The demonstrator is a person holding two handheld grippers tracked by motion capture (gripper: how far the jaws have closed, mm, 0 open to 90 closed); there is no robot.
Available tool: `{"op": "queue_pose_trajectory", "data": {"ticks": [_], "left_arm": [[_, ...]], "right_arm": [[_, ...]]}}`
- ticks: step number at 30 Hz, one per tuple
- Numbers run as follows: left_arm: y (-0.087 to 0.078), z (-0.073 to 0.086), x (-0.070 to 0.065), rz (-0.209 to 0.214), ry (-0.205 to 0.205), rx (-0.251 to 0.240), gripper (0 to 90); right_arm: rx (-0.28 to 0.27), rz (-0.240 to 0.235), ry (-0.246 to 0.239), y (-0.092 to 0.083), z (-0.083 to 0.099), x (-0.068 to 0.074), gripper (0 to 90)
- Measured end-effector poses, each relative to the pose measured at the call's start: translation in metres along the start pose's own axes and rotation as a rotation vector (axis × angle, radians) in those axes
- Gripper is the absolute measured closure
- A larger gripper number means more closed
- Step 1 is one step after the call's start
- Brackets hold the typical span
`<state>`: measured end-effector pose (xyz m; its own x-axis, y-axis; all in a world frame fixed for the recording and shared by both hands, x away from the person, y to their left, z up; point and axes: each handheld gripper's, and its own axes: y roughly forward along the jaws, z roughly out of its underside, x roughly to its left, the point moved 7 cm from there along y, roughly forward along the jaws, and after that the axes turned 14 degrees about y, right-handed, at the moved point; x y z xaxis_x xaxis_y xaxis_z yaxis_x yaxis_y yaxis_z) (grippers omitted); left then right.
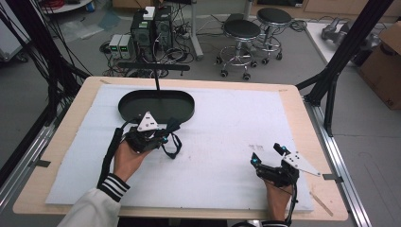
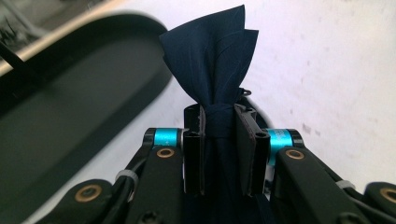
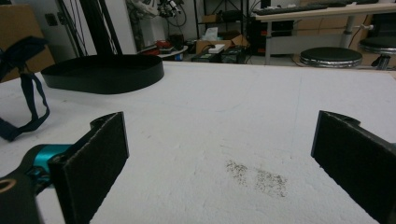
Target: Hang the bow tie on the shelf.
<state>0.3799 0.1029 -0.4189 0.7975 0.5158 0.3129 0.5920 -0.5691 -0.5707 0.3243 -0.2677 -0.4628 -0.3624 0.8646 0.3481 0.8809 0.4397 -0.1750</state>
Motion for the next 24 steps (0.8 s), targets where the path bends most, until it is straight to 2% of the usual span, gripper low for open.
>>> {"op": "queue_pose_trajectory", "data": {"ticks": [5, 9, 12, 24], "left_arm": [[-0.009, -0.006, 0.008, -0.014, -0.052, -0.090, 74.5], [-0.014, -0.008, 0.015, -0.032, -0.053, -0.118, 74.5], [-0.018, -0.009, 0.020, -0.047, -0.071, -0.154, 74.6], [-0.035, -0.011, 0.048, -0.118, -0.110, -0.197, 74.7]], "right_arm": [[0.000, -0.002, -0.001, 0.000, 0.000, 0.000, 2.9], [-0.001, -0.002, -0.003, 0.000, 0.000, 0.000, 2.9], [0.000, -0.002, -0.002, 0.000, 0.000, 0.000, 2.9], [-0.002, -0.001, -0.004, 0.000, 0.000, 0.000, 2.9]]}}
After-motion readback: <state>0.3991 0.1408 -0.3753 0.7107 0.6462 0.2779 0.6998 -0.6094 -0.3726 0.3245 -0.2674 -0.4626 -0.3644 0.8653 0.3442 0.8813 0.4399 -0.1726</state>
